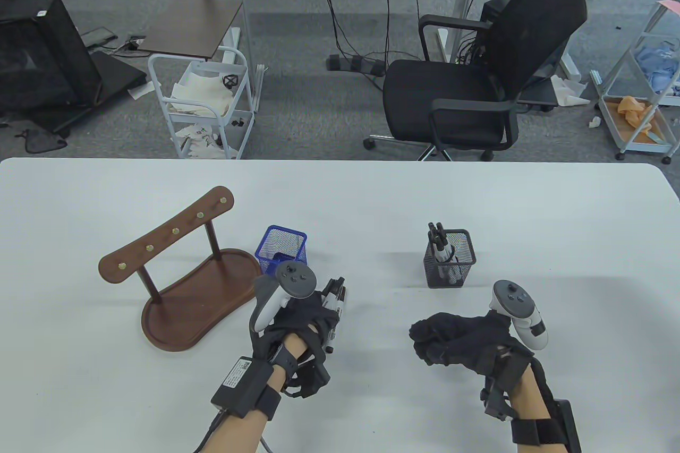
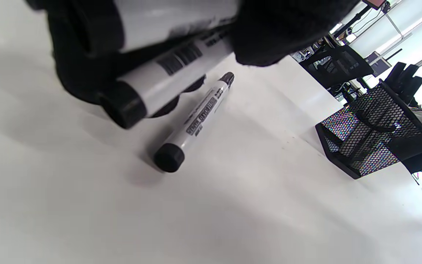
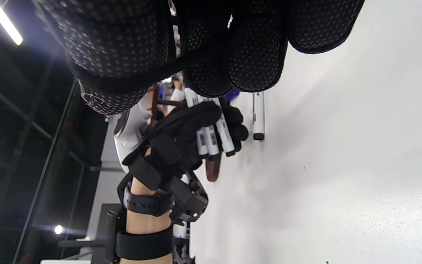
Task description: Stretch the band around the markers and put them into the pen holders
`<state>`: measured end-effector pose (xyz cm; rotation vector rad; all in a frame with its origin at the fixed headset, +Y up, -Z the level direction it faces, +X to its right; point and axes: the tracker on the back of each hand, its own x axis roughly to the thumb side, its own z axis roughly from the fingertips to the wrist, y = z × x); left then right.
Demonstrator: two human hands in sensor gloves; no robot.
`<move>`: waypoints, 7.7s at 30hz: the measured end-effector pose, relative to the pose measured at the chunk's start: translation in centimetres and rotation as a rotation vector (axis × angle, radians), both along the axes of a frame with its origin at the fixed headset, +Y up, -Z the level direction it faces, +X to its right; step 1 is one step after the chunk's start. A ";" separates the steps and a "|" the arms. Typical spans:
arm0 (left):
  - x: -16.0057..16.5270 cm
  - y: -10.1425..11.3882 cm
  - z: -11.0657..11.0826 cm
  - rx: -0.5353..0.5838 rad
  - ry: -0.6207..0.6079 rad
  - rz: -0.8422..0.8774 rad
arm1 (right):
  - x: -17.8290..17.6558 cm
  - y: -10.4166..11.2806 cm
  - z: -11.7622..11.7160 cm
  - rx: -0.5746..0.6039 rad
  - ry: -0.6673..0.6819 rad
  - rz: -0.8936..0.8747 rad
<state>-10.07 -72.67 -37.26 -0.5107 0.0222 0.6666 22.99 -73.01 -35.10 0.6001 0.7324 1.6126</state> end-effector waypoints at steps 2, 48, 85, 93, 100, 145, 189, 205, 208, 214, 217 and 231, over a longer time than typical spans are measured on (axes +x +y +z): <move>0.2 0.0 -0.3 0.007 0.007 -0.010 | 0.0 0.0 0.0 -0.001 0.000 -0.001; 4.9 -2.6 -1.3 0.023 -0.114 -0.375 | 0.4 -0.1 -0.1 0.001 -0.021 0.032; 9.5 5.3 2.2 0.104 -0.687 -0.405 | -0.6 0.7 0.3 0.170 -0.231 0.190; 11.0 5.7 2.8 0.135 -0.720 -0.441 | -1.3 0.8 0.6 0.219 -0.244 0.229; 11.7 5.6 3.0 0.146 -0.730 -0.467 | -1.5 0.9 0.7 0.251 -0.269 0.287; 6.9 -0.2 0.9 -0.161 -0.011 0.748 | -4.7 1.3 1.9 0.474 -0.336 0.448; 7.2 1.1 2.8 0.093 -0.129 0.772 | -2.3 2.2 2.5 0.469 -0.599 0.132; 4.3 2.3 3.5 0.285 -0.146 0.560 | -2.8 2.1 2.7 0.574 -0.597 0.338; 3.6 2.5 3.7 0.323 -0.155 0.526 | -3.2 1.9 2.7 0.633 -0.581 0.441; 1.6 3.4 3.6 0.397 -0.143 0.472 | -4.0 1.6 2.7 0.673 -0.524 0.542; 0.3 4.3 3.1 0.444 -0.122 0.446 | -4.2 1.5 2.8 0.682 -0.508 0.565; -4.9 8.4 -2.4 0.587 -0.019 0.262 | -4.2 1.7 2.9 0.703 -0.496 0.585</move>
